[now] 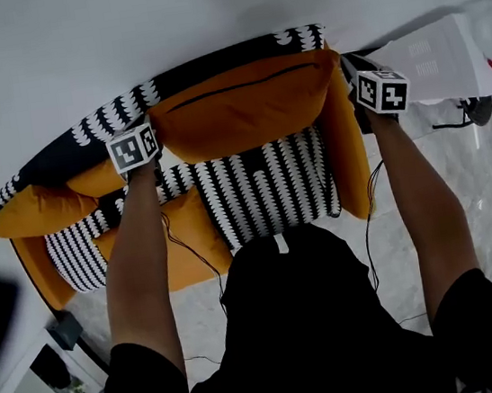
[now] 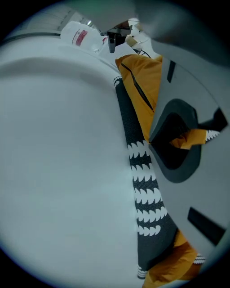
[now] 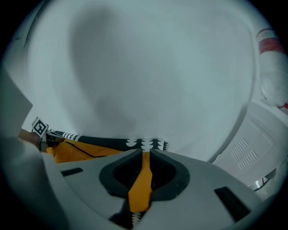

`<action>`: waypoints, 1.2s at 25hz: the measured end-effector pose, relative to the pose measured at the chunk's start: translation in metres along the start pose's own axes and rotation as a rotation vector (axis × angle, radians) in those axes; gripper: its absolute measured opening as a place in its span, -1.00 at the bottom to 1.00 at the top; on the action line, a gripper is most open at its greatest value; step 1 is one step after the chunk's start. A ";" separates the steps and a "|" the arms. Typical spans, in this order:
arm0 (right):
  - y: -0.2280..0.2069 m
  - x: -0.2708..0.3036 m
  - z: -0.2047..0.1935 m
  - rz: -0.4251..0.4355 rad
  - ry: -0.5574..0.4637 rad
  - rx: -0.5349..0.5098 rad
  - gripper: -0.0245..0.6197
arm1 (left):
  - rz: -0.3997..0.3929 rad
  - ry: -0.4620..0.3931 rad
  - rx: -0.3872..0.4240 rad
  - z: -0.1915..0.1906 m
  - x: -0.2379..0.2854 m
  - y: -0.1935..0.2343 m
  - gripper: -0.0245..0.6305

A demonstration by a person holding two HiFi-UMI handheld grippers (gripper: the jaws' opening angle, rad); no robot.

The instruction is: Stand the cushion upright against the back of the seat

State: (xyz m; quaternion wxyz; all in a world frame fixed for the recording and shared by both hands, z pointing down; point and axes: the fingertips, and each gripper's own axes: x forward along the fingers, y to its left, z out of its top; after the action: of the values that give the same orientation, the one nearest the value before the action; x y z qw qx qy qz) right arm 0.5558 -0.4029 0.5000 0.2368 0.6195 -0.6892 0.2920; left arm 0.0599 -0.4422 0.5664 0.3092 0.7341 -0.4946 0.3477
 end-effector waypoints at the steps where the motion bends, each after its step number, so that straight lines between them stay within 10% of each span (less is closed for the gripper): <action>1: 0.005 -0.004 -0.001 0.014 -0.006 0.015 -0.80 | -0.003 -0.003 -0.012 0.001 0.001 0.001 -0.86; 17: 0.122 -0.077 -0.030 0.248 -0.039 0.065 -0.80 | -0.044 -0.206 0.005 0.028 -0.062 -0.006 -0.85; 30: 0.198 -0.217 -0.045 0.421 -0.222 0.333 -0.80 | -0.435 -0.346 0.118 0.000 -0.193 -0.144 -0.86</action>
State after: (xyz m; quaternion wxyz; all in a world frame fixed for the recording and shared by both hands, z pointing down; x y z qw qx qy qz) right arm 0.3840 -0.2043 0.3610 -0.0109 0.5211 -0.7669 0.3745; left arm 0.1432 -0.2976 0.3935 0.2443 0.8882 -0.3496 0.1709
